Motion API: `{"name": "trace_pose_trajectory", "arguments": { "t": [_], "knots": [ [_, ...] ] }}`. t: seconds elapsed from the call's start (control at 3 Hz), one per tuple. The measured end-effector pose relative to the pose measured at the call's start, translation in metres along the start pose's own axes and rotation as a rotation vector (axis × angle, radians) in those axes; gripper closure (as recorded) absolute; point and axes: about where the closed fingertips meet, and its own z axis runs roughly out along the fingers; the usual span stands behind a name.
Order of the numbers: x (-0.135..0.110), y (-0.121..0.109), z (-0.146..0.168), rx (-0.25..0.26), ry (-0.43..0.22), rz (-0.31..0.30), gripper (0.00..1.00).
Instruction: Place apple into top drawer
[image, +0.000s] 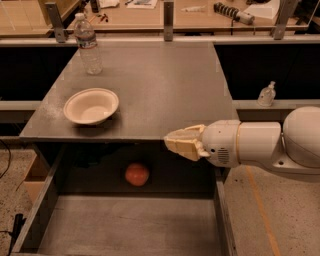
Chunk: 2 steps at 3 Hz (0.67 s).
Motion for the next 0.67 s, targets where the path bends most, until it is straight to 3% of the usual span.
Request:
{"name": "trace_pose_trajectory", "arguments": {
  "t": [0.67],
  "knots": [
    [-0.0031, 0.0037, 0.002, -0.004, 0.003, -0.009, 0.35]
  ]
}}
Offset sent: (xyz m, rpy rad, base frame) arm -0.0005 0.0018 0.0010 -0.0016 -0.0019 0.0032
